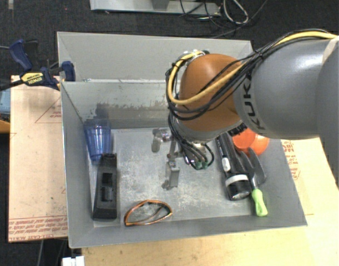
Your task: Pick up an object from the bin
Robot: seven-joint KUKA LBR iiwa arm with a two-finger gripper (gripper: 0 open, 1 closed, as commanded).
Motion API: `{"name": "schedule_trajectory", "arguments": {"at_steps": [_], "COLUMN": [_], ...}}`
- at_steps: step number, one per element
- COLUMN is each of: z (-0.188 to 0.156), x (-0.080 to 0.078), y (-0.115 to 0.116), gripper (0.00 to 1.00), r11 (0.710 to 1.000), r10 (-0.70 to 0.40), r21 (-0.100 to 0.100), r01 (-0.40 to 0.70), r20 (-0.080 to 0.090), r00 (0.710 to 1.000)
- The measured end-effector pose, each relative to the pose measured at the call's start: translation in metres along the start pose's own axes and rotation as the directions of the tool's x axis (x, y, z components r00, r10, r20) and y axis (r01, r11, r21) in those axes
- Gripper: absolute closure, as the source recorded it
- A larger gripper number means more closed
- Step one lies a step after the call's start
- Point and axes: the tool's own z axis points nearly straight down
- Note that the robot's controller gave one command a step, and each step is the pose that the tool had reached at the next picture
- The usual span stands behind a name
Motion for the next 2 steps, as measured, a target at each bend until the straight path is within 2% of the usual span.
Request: {"name": "schedule_trajectory", "arguments": {"at_steps": [1, 2], "z": [-0.068, 0.01], "x": [-0.026, 0.023], "y": [0.009, 0.022], "gripper": [0.0, 0.0], "r11": [1.0, 0.998], "r10": [0.024, -0.068], "r21": [-0.001, -0.004], "r01": [-0.024, 0.068], "r20": [-0.004, 0.006], "r00": [1.0, 0.998]}}
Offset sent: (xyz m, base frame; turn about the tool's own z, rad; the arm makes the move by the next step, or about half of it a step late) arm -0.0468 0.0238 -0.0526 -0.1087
